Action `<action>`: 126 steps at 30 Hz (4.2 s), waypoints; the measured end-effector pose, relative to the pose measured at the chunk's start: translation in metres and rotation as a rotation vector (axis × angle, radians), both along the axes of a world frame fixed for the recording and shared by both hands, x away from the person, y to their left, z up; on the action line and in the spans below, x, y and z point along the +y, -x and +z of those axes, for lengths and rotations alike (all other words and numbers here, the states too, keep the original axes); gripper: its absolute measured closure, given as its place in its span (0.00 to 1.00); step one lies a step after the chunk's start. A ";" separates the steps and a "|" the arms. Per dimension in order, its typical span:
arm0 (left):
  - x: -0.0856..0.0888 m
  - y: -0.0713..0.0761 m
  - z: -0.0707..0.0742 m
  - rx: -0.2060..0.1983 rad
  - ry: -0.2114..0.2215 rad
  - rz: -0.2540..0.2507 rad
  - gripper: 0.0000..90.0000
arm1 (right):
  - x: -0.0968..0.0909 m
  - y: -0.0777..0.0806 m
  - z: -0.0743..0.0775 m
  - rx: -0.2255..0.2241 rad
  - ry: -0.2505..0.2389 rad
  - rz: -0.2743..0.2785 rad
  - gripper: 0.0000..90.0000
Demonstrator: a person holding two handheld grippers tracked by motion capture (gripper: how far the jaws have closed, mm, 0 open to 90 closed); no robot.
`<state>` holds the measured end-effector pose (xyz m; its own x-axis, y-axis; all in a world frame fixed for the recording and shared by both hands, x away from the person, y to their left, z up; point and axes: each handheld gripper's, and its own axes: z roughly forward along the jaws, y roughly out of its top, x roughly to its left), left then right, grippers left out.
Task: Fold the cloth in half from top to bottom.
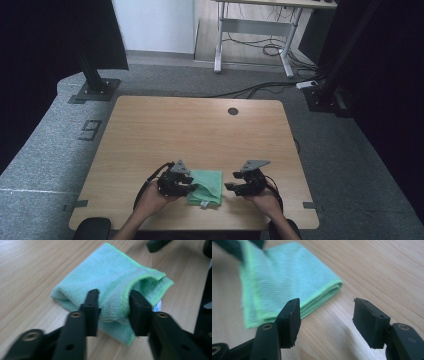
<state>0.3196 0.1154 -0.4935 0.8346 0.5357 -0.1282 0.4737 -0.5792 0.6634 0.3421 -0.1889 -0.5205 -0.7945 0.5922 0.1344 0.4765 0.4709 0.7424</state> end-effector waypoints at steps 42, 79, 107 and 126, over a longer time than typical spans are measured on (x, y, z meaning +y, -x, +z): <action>0.010 -0.054 -0.029 -0.043 -0.072 0.226 0.28 | 0.037 -0.007 -0.023 0.025 0.093 -0.065 0.26; 0.016 -0.001 -0.053 -0.098 -0.053 0.207 0.13 | 0.036 0.020 -0.028 -0.027 0.123 -0.068 0.15; 0.021 -0.059 -0.055 -0.077 -0.040 0.271 0.06 | 0.040 -0.030 -0.029 -0.035 0.103 -0.149 0.15; 0.026 -0.095 -0.055 -0.073 -0.037 0.320 0.06 | 0.045 -0.064 -0.030 -0.036 0.098 -0.185 0.15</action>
